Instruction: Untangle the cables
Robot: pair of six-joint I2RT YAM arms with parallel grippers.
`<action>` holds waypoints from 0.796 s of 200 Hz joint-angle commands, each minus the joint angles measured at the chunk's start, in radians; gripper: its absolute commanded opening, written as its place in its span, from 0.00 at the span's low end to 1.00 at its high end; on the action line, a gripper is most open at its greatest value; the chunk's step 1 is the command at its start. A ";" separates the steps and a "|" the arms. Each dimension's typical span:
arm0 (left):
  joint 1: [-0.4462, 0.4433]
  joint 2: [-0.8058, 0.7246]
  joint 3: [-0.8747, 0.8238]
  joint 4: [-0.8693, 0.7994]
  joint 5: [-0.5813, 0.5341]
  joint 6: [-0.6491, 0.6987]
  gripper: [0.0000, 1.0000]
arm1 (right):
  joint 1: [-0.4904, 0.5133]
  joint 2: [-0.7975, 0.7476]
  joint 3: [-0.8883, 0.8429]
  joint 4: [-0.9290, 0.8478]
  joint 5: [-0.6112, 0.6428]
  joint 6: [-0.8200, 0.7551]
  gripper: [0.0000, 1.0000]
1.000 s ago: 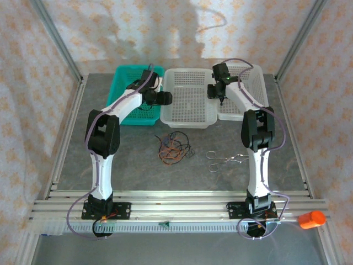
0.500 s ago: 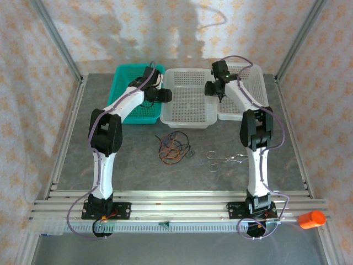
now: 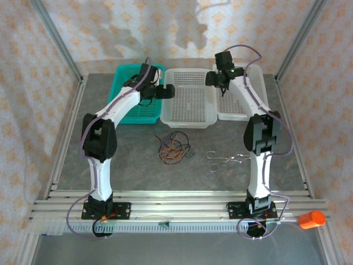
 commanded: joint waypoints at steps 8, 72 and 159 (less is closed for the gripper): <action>-0.033 -0.194 -0.173 0.111 -0.015 -0.045 0.99 | 0.021 -0.242 -0.230 0.005 0.039 0.082 0.56; -0.120 -0.434 -0.487 0.178 -0.107 -0.083 0.98 | 0.157 -0.654 -0.714 -0.039 0.109 0.184 0.42; -0.210 -0.587 -0.714 0.283 -0.212 -0.176 0.98 | 0.333 -0.848 -1.135 0.195 0.054 0.448 0.36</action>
